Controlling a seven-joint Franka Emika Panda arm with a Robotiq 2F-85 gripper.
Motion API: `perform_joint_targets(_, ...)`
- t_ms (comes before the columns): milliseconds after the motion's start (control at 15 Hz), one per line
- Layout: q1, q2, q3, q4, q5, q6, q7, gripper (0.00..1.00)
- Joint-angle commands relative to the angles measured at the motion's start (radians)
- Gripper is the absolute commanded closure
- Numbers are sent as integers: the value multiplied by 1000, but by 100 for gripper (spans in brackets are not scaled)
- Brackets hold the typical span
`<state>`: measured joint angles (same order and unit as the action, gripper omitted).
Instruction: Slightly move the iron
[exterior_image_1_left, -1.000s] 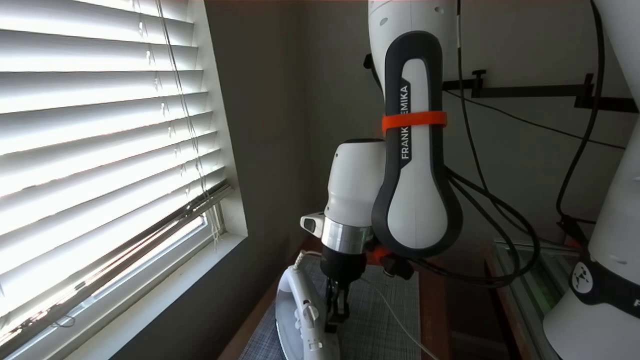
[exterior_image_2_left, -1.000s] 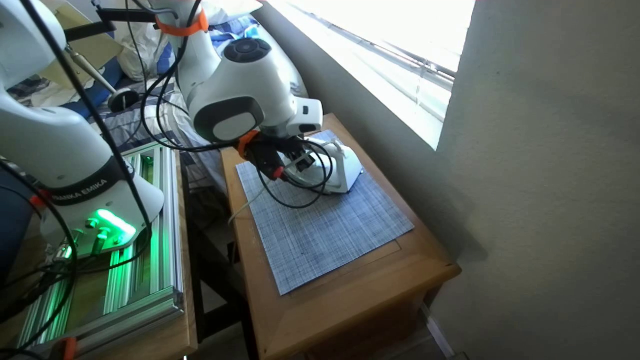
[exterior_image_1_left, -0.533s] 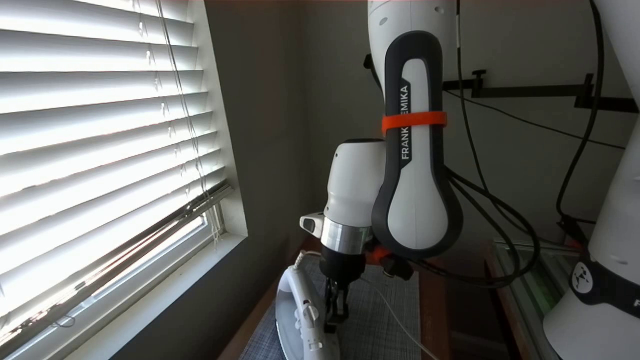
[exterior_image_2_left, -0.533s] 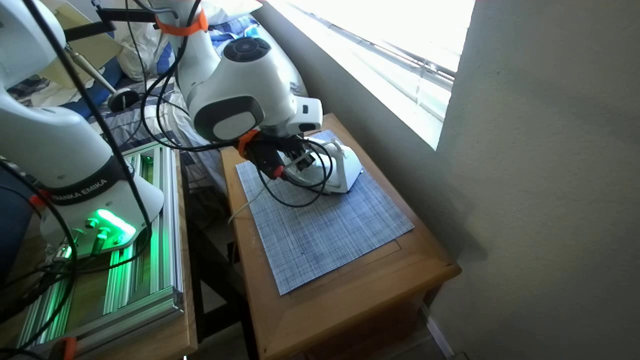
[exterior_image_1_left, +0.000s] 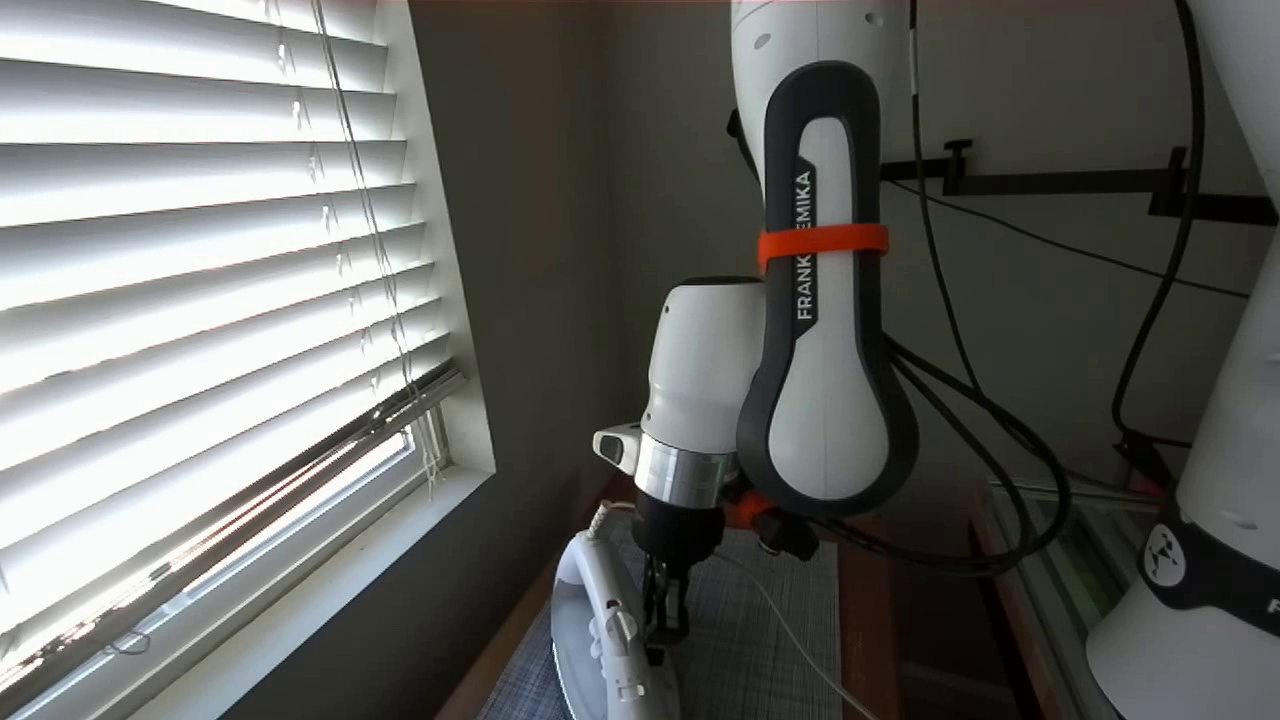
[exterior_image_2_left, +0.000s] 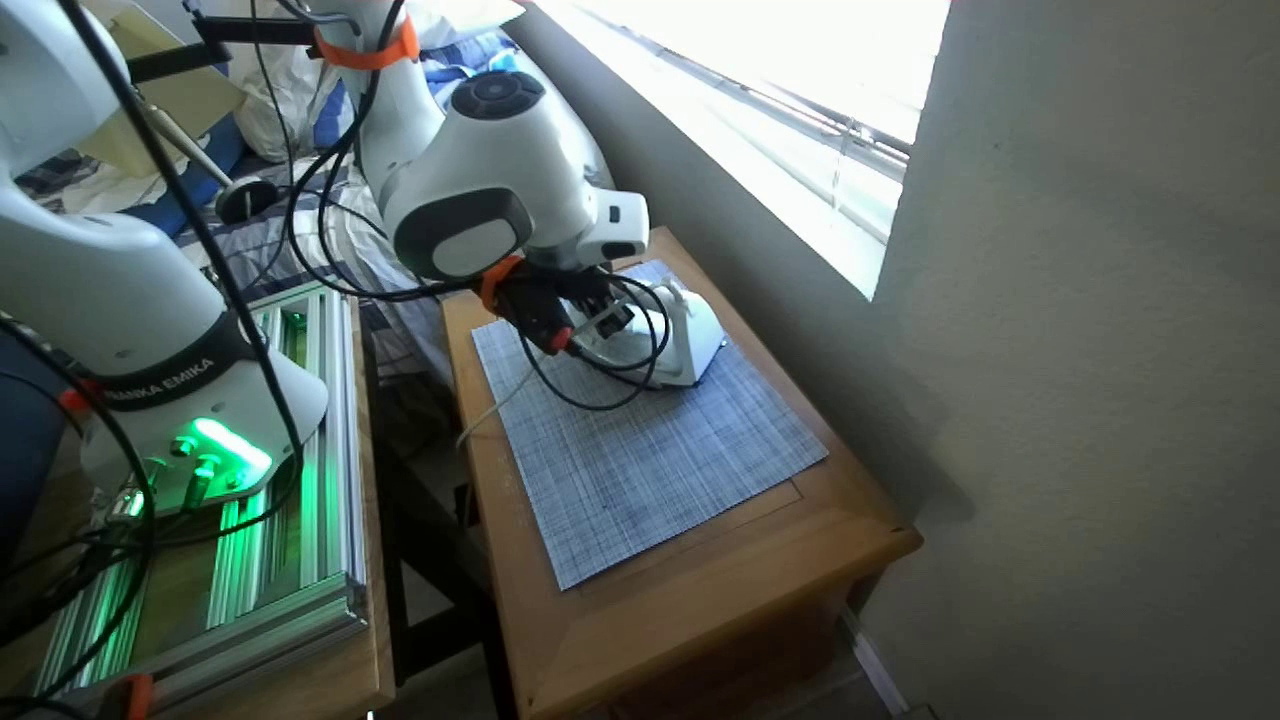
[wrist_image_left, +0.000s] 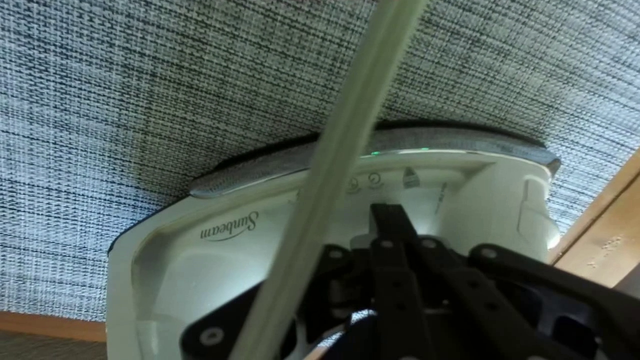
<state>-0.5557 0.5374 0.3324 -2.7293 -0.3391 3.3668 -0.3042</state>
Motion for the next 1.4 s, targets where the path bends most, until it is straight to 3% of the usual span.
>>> perform_joint_targets(0,26,12,-23,26,-28,-13,37,100)
perform_joint_targets(867,62,63,-42,61,-18,-9,35,100)
perform_joint_targets(1333,278,60,-196,72,71,33,93,100)
